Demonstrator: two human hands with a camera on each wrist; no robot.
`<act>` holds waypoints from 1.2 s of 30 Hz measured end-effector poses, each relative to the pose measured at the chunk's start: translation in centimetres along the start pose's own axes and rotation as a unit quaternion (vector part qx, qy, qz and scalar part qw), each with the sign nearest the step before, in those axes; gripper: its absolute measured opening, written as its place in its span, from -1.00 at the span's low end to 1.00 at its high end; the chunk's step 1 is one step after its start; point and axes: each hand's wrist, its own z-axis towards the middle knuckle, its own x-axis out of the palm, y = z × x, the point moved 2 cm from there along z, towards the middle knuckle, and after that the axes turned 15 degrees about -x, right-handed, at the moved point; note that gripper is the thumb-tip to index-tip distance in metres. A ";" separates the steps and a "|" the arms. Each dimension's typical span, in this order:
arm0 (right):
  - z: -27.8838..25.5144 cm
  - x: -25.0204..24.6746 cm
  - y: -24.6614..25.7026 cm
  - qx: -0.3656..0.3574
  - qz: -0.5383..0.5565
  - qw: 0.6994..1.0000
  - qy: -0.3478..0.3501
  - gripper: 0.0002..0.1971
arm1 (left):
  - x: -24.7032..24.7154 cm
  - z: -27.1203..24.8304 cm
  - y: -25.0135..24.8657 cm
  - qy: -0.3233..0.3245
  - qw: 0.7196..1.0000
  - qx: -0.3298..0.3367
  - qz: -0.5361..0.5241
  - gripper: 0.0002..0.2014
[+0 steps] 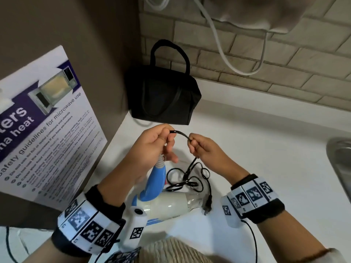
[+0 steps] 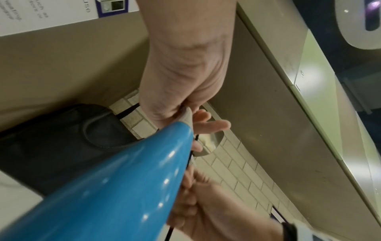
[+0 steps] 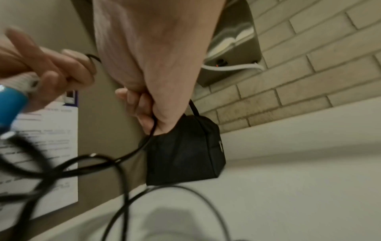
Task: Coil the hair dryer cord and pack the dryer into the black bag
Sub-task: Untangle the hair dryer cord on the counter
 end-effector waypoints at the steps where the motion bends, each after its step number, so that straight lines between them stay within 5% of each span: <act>1: -0.3 0.2 -0.8 0.010 -0.004 1.000 -0.001 -0.74 | 0.0 0.0 0.1 -0.002 1.000 -0.003 -0.009 -0.64; 21: -2.1 0.4 -8.2 0.122 -0.206 0.969 0.057 -0.61 | -3.7 3.1 2.4 -0.070 0.986 -0.025 -0.146 -0.63; 31: -2.2 -0.5 -7.8 0.197 -0.272 0.938 0.090 -0.79 | -7.1 7.3 6.5 -0.154 0.957 -0.096 -0.226 -0.62; 36: -1.2 -1.7 -6.3 0.234 -0.236 0.940 0.076 -0.76 | -8.6 9.7 8.2 -0.213 0.963 -0.160 -0.037 -0.64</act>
